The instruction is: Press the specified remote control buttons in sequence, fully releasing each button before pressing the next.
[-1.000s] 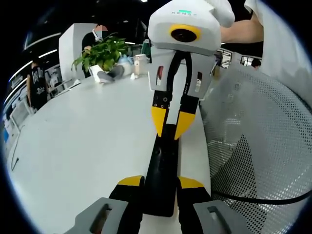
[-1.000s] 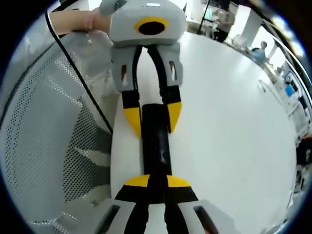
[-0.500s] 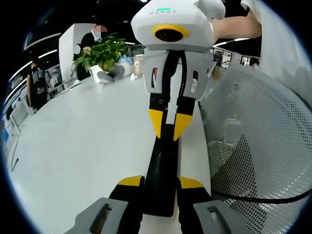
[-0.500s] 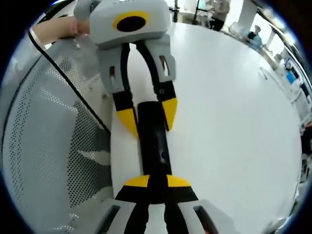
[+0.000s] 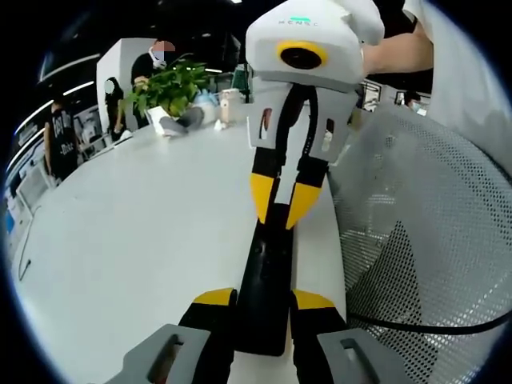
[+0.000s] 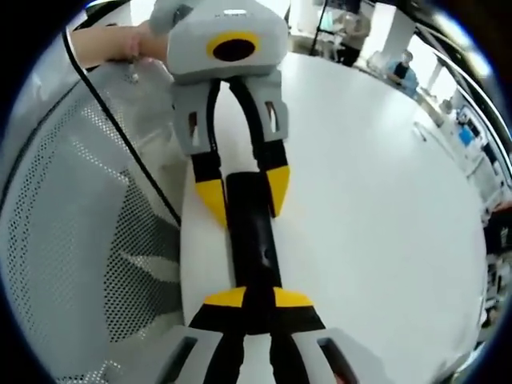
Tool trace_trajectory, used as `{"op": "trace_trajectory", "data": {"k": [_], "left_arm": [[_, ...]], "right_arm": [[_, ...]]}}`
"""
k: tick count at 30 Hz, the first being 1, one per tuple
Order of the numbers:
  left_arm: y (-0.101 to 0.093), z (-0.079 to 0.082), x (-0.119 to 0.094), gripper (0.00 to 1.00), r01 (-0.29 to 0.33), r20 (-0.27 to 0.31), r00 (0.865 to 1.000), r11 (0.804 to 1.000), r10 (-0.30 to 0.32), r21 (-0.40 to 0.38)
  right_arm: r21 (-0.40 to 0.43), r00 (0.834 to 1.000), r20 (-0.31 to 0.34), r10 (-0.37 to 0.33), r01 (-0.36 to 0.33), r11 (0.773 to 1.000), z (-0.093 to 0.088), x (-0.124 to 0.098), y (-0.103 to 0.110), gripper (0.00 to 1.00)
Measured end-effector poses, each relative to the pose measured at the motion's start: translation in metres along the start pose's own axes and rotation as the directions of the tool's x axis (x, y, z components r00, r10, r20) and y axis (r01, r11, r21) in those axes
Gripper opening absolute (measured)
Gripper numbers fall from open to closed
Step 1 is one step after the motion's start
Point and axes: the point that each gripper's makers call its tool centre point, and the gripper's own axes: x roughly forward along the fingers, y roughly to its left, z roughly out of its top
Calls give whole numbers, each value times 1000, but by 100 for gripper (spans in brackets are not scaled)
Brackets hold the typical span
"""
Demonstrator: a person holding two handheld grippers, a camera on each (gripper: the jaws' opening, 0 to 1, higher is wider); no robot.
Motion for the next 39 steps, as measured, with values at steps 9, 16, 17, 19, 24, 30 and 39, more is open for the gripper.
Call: {"op": "trace_trajectory", "data": {"k": [9, 16, 17, 19, 24, 30, 39], "left_arm": [[0, 0, 0, 25, 0, 3, 1000, 1000, 0, -2], [0, 0, 0, 25, 0, 6, 1000, 1000, 0, -3], [0, 0, 0, 25, 1, 6, 1000, 1000, -1, -3], [0, 0, 0, 25, 2, 6, 1000, 1000, -2, -2], [0, 1, 1, 26, 1, 7, 1000, 1000, -1, -3], [0, 1, 0, 25, -1, 4, 1000, 1000, 1, -2], [0, 1, 1, 25, -1, -1, 1000, 1000, 1, 0]], "right_arm": [[-15, 1000, -14, 2, -2, 1000, -4, -1, 0, 6], [62, 1000, -20, 19, -18, 998, -3, 0, -3, 4], [81, 999, -38, 22, -19, 997, -3, 0, -3, 4], [48, 996, -89, 9, -4, 999, -3, 1, -2, 4], [77, 997, -78, -4, 10, 997, -4, 1, -2, 4], [186, 999, 37, -14, 7, 983, -4, -2, -7, 1], [91, 997, 28, -73, 70, 993, -4, -2, -3, 0]]}}
